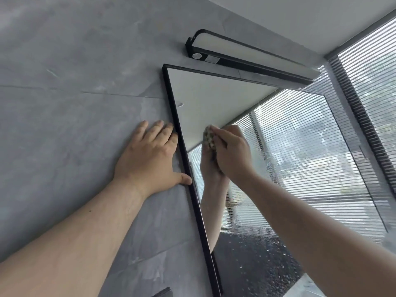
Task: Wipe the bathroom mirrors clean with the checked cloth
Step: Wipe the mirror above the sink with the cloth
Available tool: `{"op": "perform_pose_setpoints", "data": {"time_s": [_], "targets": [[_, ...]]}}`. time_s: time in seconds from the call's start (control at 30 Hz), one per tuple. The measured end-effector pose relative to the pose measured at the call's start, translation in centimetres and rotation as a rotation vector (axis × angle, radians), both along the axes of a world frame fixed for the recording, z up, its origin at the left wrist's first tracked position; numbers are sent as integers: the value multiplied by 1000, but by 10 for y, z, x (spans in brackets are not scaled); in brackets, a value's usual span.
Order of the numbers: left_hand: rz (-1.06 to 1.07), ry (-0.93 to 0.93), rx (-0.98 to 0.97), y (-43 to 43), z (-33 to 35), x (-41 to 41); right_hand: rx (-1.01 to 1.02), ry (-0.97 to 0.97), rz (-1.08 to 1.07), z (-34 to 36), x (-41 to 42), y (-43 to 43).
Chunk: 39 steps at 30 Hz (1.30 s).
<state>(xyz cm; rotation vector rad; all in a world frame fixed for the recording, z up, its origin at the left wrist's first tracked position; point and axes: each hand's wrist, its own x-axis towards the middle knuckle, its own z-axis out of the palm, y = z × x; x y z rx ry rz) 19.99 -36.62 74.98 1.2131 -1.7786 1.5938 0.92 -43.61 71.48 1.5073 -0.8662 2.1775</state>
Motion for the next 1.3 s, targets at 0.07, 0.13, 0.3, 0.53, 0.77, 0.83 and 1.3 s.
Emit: {"op": "perform_pose_setpoints", "data": {"time_s": [0.07, 0.13, 0.3, 0.53, 0.77, 0.83, 1.3], "targets": [[-3, -3, 2, -1, -1, 1, -33, 112, -12, -3, 16, 9], [3, -6, 9, -1, -1, 1, -50, 176, -33, -6, 26, 14], [-8, -1, 18, -1, 0, 2, 0, 3, 53, -2, 15, 16], [-49, 11, 22, 0, -1, 2, 290, -324, -102, -8, -66, -19], [-77, -1, 37, -1, 0, 4, 287, -281, -136, 20, -50, -6], [-84, -3, 41, 0, 0, 4, 247, -170, -147, 33, -36, 7], [-130, 12, 49, 0, 0, 4, -62, 501, -179, -81, -10, 32]]}}
